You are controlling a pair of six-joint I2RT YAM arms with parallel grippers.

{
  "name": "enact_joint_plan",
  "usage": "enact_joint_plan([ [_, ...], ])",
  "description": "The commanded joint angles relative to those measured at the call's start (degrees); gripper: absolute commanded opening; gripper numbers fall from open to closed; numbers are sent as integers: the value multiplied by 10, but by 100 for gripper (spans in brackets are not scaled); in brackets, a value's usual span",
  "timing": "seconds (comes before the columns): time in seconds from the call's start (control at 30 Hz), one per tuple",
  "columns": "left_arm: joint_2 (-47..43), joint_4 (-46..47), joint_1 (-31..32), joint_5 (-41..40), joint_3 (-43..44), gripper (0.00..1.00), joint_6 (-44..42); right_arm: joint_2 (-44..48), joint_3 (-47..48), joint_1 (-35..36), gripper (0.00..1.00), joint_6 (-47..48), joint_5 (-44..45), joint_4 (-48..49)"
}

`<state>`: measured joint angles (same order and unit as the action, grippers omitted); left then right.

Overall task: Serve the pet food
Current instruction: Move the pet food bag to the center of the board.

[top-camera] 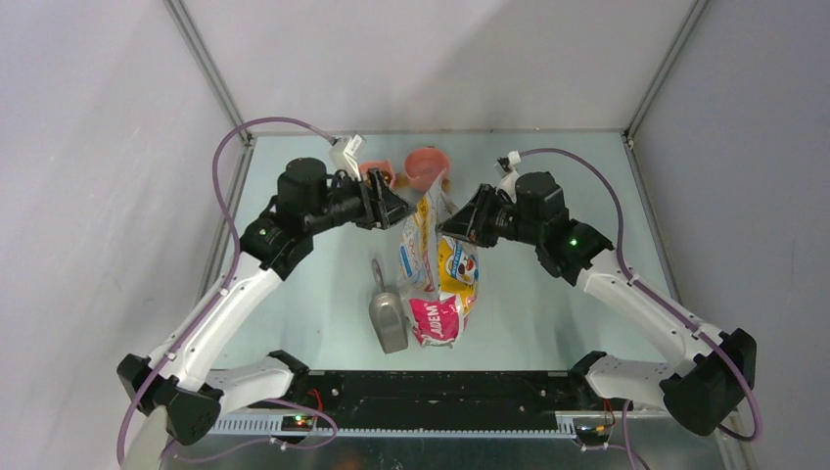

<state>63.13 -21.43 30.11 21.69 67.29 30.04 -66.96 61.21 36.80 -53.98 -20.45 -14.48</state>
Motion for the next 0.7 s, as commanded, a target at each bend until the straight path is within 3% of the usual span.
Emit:
enact_joint_plan([
  [0.0, 4, 31, 4, 16, 2, 61, 9, -9, 24, 3, 23, 1, 0, 25],
  [0.2, 8, 31, 4, 18, 2, 62, 9, -25, 48, 5, 16, 16, 27, -22],
  [0.67, 20, -6, 13, 22, 8, 62, 5, -68, 140, 58, 15, 67, 109, -186],
])
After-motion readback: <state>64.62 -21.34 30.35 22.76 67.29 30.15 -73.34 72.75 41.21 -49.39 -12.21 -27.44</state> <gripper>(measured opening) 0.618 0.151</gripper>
